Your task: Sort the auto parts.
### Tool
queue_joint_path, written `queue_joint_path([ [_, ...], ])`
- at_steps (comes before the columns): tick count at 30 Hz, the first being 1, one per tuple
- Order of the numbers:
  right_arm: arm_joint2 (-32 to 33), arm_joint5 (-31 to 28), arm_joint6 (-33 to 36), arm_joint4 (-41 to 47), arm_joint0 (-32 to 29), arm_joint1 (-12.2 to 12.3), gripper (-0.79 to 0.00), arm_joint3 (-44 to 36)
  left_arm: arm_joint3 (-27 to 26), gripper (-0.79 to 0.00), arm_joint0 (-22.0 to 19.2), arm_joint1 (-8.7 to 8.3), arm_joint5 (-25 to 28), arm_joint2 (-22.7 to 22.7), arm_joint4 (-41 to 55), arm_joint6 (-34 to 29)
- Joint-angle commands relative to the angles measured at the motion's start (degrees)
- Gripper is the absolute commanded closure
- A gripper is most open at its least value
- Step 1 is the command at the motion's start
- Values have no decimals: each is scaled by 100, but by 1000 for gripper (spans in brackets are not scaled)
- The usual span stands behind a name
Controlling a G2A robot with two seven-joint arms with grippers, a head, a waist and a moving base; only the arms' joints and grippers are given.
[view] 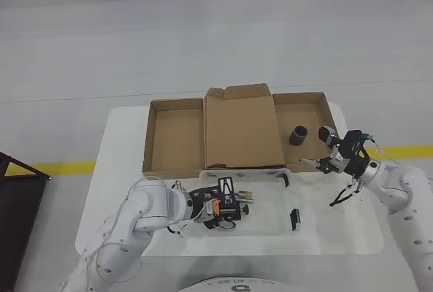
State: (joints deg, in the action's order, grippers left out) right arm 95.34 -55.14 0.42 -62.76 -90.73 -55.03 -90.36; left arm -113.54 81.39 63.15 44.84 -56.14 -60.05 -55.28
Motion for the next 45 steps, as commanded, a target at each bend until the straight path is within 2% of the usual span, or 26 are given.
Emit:
queue_joint_path([
  [1, 0, -1, -1, 0, -1, 0, -785, 0, 15, -680, -38, -14, 124, 120, -234, -92],
  [3, 0, -1, -1, 0, -1, 0, -785, 0, 20, -717, -58, -22, 142, 200, -408, -74],
  [7, 0, -1, -1, 0, -1, 0, -785, 0, 61, -696, -95, -26, 7, 332, -944, 174],
  [12, 0, -1, -1, 0, -1, 0, -785, 0, 192, -625, -152, -26, -82, 497, -1414, 447],
  [17, 0, -1, -1, 0, -1, 0, -785, 0, 294, -570, -222, -34, -57, 610, -1502, 404],
  [25, 0, -1, -1, 0, -1, 0, -785, 0, 459, -625, -333, -40, -61, 791, -1616, 195],
  [32, 0, -1, -1, 0, -1, 0, -785, 0, 569, -582, -473, -24, -147, 955, -1616, 18],
  [34, 0, -1, -1, 0, -1, 0, -785, 0, 588, -508, -512, -19, -173, 985, -1605, 22],
  [35, 0, -1, -1, 0, -1, 0, -785, 0, 598, -428, -531, -17, -182, 999, -1594, 36],
  [37, 0, -1, -1, 0, -1, 0, -785, 0, 620, -240, -572, -12, -199, 1027, -1573, 60],
  [38, 0, -1, -1, 0, -1, 0, -785, 0, 635, -105, -590, -8, -196, 1051, -1561, 71],
  [39, 0, -1, -1, 0, -1, 0, -785, 0, 652, -3, -610, -4, -192, 1076, -1544, 81],
  [45, 0, -1, -1, 0, -1, 0, -785, 0, 717, 0, -747, 27, -195, 1232, -1453, 108],
])
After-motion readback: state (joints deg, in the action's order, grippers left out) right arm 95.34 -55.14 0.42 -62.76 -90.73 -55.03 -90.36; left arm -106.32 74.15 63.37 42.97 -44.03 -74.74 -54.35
